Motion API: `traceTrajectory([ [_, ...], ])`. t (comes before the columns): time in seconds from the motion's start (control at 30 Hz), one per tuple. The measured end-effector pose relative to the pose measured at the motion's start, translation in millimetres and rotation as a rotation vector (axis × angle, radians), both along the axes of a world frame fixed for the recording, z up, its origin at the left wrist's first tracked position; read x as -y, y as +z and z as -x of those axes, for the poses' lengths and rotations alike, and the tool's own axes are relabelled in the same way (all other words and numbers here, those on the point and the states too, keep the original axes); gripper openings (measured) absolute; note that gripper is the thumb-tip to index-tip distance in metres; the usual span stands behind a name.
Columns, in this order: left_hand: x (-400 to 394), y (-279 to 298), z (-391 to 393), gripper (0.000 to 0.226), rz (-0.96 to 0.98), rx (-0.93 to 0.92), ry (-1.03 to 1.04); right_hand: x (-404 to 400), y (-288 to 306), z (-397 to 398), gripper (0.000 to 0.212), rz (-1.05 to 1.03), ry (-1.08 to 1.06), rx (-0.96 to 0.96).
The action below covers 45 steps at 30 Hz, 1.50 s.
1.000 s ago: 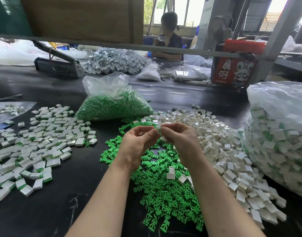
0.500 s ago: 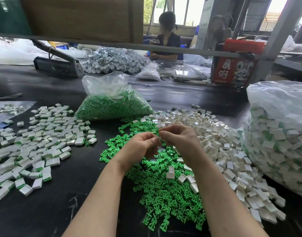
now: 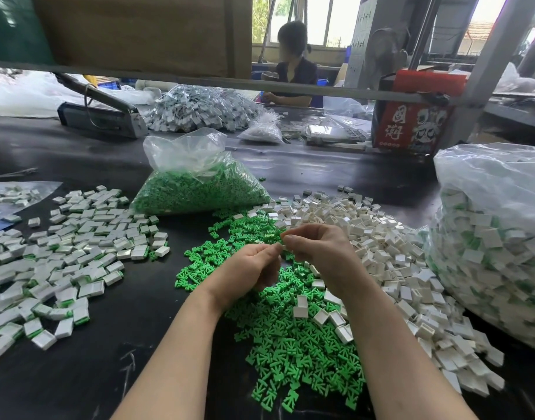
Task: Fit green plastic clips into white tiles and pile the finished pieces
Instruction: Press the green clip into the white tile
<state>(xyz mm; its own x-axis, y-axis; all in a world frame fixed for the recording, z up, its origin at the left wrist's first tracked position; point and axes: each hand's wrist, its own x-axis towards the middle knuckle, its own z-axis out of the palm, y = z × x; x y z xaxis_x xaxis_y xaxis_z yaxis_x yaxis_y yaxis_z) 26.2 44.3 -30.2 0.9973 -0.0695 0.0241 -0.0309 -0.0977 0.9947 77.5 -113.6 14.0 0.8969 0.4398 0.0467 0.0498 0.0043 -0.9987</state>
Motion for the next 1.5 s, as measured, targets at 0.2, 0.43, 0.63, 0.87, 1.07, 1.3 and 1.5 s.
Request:
traceTrajectory([
  [0.2,3.1,-2.9,-3.3,0.029,-0.092,0.016,0.027,0.3,0.7,1.4,0.005,0.055,0.006,0.031],
  [0.43,0.3,-0.9,-4.1,0.028,-0.126,0.022,-0.020,9.1,1.9,-3.9,0.007,0.109,0.099,0.035],
  [0.63,-1.6,2.6,-0.6,0.027,-0.167,0.001,-0.057,12.5,1.1,-6.3,0.005,0.155,0.141,0.028],
  [0.87,-0.6,8.2,2.1,0.034,-0.147,0.027,-0.025,11.8,0.2,-6.4,0.005,0.119,0.109,0.045],
  [1.07,-0.9,10.6,3.2,0.028,-0.081,0.057,0.018,8.7,-4.0,-7.2,0.006,0.048,-0.046,0.044],
  [1.3,-1.4,4.6,-1.2,0.023,-0.080,0.037,0.013,3.0,-4.5,-6.7,0.004,0.029,-0.003,0.028],
  [1.5,-0.9,6.6,0.2,0.030,-0.115,0.064,0.022,1.1,-3.6,-3.7,0.005,0.037,0.008,0.037],
])
